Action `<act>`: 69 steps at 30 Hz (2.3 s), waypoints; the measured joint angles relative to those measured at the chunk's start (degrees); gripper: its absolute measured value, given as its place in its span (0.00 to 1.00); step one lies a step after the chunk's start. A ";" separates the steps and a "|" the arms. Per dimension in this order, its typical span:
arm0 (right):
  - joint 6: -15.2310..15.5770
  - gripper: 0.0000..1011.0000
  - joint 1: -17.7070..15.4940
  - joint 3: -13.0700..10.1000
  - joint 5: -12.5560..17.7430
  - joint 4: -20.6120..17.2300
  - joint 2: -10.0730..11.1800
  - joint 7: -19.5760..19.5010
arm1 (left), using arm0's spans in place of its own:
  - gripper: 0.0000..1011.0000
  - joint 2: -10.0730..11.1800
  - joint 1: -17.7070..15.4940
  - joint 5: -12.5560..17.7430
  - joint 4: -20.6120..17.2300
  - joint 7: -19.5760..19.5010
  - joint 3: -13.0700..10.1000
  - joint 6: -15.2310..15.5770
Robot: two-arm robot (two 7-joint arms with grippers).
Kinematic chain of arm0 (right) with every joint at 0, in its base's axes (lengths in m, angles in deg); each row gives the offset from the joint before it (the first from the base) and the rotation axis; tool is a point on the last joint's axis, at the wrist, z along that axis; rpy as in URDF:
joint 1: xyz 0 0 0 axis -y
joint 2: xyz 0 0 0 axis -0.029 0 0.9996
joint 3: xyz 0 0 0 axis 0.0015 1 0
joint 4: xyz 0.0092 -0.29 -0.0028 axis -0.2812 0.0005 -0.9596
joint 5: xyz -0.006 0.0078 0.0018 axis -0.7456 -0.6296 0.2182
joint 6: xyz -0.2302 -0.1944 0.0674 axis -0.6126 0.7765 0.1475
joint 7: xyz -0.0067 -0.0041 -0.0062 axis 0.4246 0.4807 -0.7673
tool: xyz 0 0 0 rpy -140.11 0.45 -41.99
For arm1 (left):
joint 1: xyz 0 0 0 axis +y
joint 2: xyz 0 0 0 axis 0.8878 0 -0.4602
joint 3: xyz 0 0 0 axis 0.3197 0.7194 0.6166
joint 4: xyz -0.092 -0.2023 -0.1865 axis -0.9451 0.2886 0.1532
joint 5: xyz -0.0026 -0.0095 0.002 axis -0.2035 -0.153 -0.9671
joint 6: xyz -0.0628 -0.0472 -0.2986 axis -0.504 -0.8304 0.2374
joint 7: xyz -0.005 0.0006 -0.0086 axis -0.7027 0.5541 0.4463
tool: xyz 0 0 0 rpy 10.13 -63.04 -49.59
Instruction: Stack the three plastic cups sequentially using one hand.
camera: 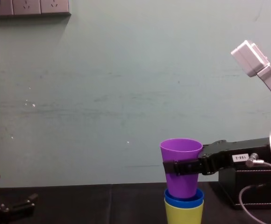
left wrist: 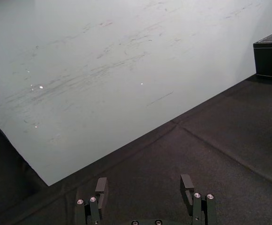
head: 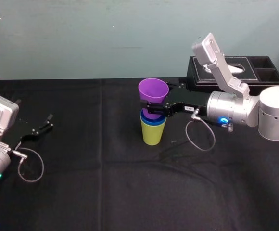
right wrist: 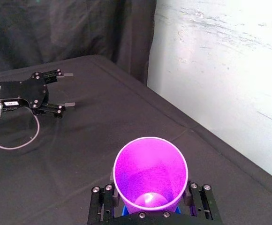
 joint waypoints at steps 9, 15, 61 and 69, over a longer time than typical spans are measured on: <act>-0.21 0.73 0.07 -0.15 -0.26 0.66 -0.39 0.17 | 1.00 0.00 0.00 0.00 0.00 0.00 0.00 0.00; -0.21 0.73 -0.09 -0.37 -0.39 0.85 -0.47 0.22 | 1.00 0.00 0.00 0.00 0.00 0.00 0.00 0.00; -0.32 0.94 -0.49 -0.39 0.04 2.89 -0.91 1.59 | 1.00 0.00 0.00 0.00 0.00 0.00 0.00 0.00; -0.32 0.99 -0.49 -0.39 0.04 2.87 -0.90 1.58 | 1.00 0.00 0.00 0.00 0.00 0.00 0.00 0.00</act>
